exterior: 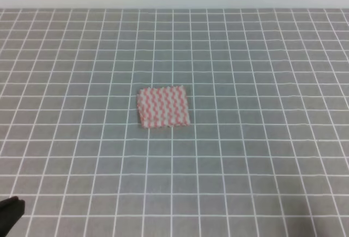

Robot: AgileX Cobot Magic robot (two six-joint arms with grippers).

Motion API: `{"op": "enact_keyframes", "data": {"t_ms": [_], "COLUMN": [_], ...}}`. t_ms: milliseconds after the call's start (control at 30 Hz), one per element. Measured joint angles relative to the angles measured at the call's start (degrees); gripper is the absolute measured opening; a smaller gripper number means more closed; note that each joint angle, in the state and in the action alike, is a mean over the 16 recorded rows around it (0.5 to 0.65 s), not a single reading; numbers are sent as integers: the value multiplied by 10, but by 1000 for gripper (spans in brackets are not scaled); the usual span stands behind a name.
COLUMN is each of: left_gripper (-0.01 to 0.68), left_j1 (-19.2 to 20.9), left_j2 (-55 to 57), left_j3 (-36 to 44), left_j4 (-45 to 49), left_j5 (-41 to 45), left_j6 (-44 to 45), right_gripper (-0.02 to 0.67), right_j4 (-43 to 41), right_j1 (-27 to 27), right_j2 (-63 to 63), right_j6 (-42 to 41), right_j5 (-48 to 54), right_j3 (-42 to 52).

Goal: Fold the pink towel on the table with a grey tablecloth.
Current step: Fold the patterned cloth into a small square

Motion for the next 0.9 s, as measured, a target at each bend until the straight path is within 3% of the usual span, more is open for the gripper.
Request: {"op": "enact_keyframes", "data": {"t_ms": [133, 267, 900], "left_gripper": [-2, -2, -2], "left_j1": [0, 0, 0], "left_j2": [-2, -2, 1], "left_j3": [0, 0, 0], "left_j4": [0, 0, 0], "left_j5": [2, 1, 0], "left_j6": [0, 0, 0], "right_gripper": [-17, -17, -17], "right_j4": [-126, -205, -212], "right_j1": [0, 0, 0], "right_j2": [-9, -18, -26], "right_j6": [148, 233, 244], "right_j5": [28, 51, 72], "right_j3": [19, 30, 39]}}
